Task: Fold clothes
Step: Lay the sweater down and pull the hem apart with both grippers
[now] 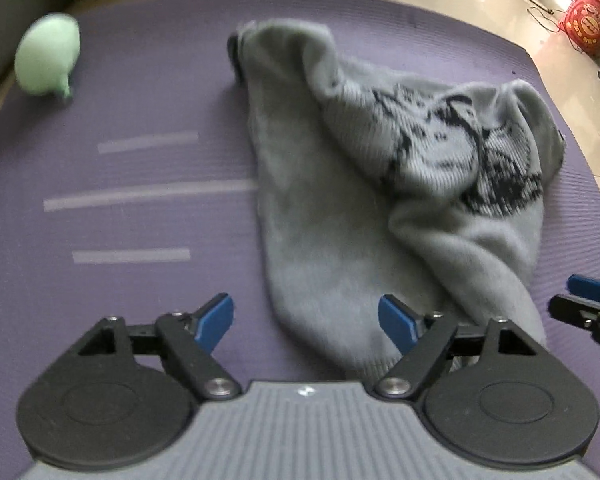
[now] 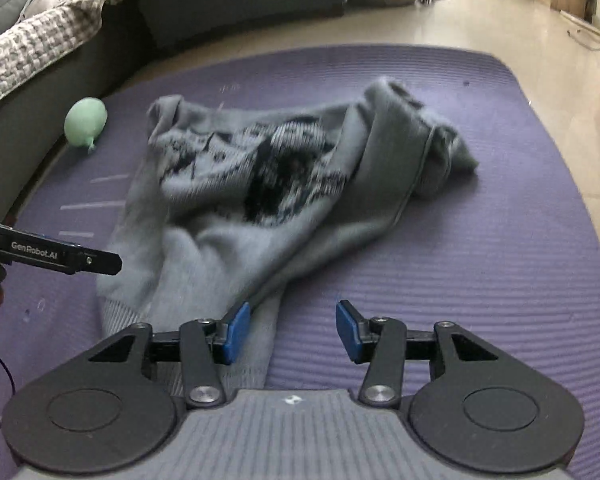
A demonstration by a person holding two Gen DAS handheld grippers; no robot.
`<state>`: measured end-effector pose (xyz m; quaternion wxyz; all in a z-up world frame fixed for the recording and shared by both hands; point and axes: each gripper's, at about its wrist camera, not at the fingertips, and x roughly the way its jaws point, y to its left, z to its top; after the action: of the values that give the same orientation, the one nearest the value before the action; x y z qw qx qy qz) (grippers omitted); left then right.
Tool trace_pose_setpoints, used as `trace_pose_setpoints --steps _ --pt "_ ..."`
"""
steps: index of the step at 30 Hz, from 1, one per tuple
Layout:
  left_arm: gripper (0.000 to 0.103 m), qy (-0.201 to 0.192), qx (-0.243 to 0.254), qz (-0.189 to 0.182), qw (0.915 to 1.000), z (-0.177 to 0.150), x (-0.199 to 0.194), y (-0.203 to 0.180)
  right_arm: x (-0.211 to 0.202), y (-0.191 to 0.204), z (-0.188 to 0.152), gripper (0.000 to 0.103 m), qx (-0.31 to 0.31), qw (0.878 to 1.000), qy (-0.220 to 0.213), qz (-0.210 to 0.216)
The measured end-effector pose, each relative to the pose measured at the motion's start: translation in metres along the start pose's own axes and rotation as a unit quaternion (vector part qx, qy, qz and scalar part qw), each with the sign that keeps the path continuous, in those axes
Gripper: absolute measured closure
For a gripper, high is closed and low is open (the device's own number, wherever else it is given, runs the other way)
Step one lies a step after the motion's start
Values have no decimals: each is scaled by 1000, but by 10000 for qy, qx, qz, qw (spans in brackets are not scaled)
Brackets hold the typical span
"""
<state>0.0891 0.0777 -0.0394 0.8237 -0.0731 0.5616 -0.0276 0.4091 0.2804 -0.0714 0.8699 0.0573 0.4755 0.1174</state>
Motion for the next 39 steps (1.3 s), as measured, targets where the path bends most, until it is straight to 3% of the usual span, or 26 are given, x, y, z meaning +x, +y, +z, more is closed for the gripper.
trace_pose_setpoints --steps 7,13,15,16,18,19,21,25,32,39 --pt "30 308 -442 -458 9975 -20 0 2 5 6 -16 61 26 9989 420 201" --pt "37 340 -299 -530 9976 -28 -5 -7 7 18 -26 63 -175 9978 598 214" --pt "47 333 -236 -559 9976 -32 -7 -12 7 21 -28 73 -187 9973 646 290" --pt "57 336 -214 -555 9977 -32 -7 -13 7 22 -28 82 -197 9970 671 319" --pt "72 310 -70 -508 9982 -36 -8 -20 8 27 -30 85 -309 9968 675 300" --pt "91 298 19 -543 9981 -38 -8 -23 8 29 -32 91 -379 9966 670 280" --pt "97 202 164 -453 9986 -39 -10 -28 6 30 -32 94 -413 9966 658 261" --pt "98 42 407 -178 9990 -39 -21 -30 -6 28 -30 95 -443 9971 589 214" --pt "99 40 591 -20 9982 -37 -51 -10 -52 10 -22 95 -565 9970 530 -75" --pt "99 519 891 45 9947 -59 -73 -2 -92 -14 -31 96 -724 9922 880 -507"
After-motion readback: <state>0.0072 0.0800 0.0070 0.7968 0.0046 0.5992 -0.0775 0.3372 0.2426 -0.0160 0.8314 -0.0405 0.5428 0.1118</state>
